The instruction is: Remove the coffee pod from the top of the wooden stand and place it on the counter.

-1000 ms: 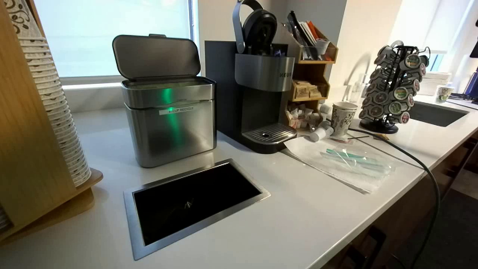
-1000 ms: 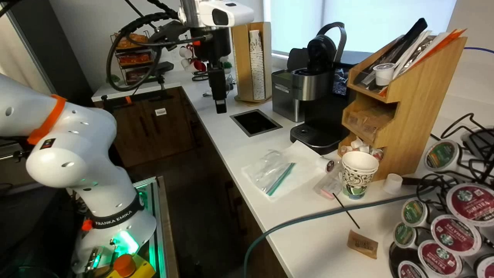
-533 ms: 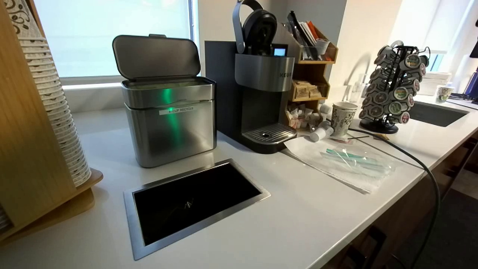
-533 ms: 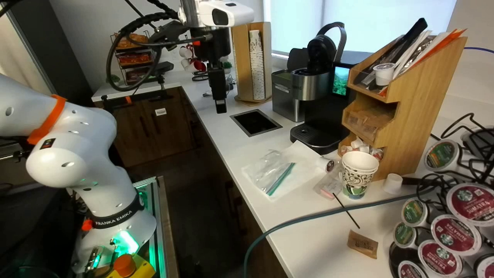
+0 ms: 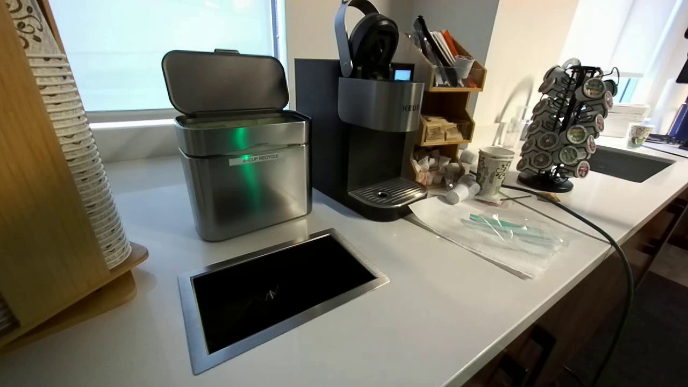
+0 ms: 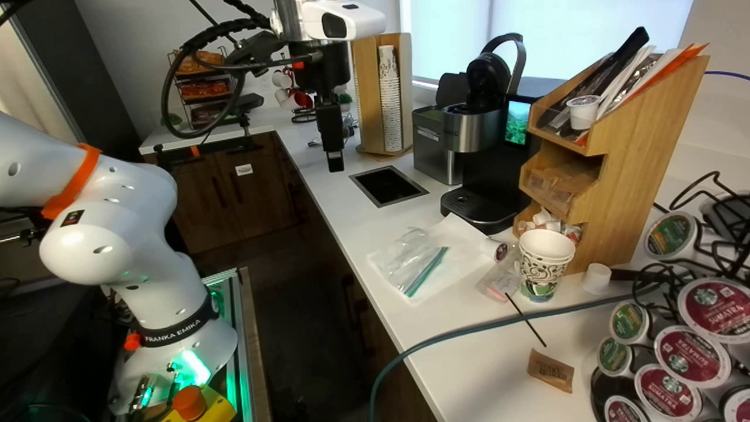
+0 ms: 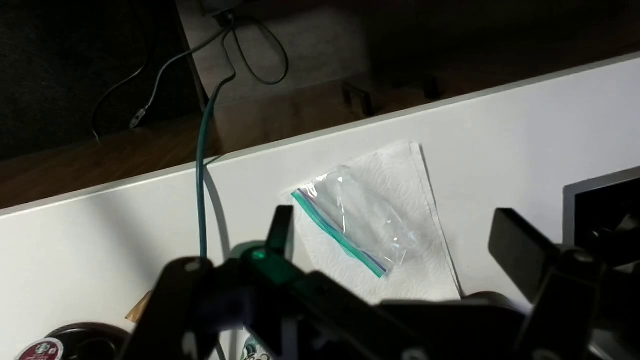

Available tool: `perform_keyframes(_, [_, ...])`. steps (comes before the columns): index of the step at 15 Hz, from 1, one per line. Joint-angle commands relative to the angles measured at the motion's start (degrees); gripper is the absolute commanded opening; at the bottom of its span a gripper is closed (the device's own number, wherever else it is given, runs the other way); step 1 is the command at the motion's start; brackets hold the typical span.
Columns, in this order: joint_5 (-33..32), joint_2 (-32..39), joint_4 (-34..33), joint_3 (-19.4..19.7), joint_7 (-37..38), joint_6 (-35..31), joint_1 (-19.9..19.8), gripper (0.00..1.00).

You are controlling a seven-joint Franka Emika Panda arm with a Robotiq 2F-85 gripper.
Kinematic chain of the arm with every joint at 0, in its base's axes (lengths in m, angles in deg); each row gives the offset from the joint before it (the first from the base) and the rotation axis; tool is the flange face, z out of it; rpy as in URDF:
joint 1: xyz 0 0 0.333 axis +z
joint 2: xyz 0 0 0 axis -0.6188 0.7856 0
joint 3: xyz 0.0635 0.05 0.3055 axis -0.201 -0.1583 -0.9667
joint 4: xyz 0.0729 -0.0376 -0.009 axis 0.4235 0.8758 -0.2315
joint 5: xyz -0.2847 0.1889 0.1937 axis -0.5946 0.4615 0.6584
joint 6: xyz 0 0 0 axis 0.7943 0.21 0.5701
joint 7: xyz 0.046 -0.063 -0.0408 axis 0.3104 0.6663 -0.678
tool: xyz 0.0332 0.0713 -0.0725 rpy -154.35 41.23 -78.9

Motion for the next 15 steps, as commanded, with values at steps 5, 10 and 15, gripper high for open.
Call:
perform_keyframes(5, [-0.1,1.4,-1.1,0.2,0.6,-8.3,-0.7,1.0])
perform_keyframes(10, [-3.0,10.3,-7.3,1.7,-0.8,-28.2,-1.6,1.0])
perform_keyframes(15, [-3.2,22.1,-17.6,2.5,-0.2,-37.3,-2.4,1.0])
